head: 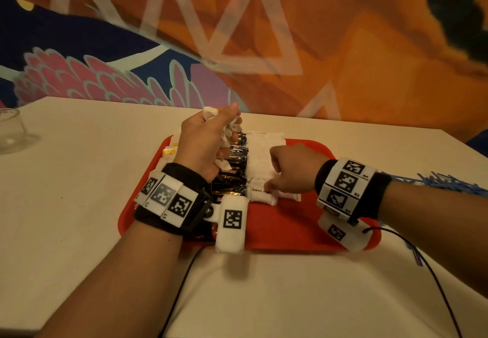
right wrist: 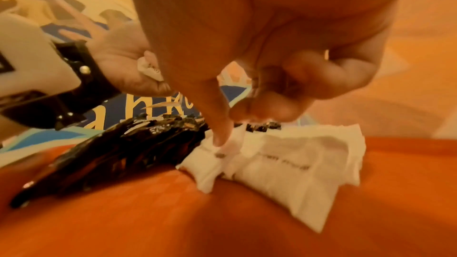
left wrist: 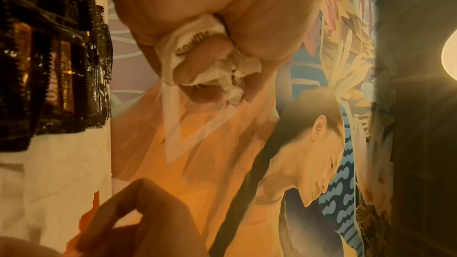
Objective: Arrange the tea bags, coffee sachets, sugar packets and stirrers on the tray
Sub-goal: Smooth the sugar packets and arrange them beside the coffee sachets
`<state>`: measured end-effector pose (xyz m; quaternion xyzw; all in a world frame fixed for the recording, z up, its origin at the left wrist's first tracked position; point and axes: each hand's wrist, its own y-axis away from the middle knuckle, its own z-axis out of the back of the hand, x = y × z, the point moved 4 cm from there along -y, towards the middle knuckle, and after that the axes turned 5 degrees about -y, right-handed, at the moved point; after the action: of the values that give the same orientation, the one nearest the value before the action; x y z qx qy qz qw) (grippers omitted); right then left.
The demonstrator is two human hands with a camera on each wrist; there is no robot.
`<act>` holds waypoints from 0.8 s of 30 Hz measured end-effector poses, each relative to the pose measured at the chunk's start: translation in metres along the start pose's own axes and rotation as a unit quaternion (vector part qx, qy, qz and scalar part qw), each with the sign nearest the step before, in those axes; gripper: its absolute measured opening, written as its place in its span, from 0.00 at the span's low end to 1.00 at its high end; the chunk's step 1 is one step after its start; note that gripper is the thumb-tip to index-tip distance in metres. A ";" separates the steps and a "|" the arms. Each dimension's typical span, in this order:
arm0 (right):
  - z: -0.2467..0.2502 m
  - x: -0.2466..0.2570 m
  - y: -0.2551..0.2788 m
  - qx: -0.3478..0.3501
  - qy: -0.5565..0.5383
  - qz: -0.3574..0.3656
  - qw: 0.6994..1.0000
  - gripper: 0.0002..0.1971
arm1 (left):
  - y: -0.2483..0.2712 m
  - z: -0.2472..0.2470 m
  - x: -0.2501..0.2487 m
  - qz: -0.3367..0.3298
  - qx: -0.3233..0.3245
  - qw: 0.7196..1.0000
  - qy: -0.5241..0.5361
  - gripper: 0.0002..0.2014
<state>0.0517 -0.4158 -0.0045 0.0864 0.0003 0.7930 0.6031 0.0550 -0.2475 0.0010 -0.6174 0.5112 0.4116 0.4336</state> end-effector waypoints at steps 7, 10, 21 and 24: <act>-0.007 0.007 -0.001 0.065 -0.033 0.077 0.994 0.08 | -0.001 -0.002 0.002 0.024 0.018 1.000 0.004 0.10; 0.006 0.005 -0.003 0.025 -0.061 0.085 0.994 0.08 | 0.000 -0.006 0.003 0.057 0.049 0.997 0.028 0.11; 0.053 0.034 0.023 -0.210 -0.238 0.332 0.888 0.12 | 0.003 -0.011 0.011 0.141 0.041 0.968 0.204 0.23; 0.040 0.041 0.015 -0.260 -0.166 0.358 0.881 0.10 | 0.005 -0.012 0.010 0.152 0.038 0.964 0.216 0.27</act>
<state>0.0326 -0.3851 0.0422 0.0508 -0.3373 0.9005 0.2698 0.0527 -0.2623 -0.0059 -0.5891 0.6962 0.3101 0.2687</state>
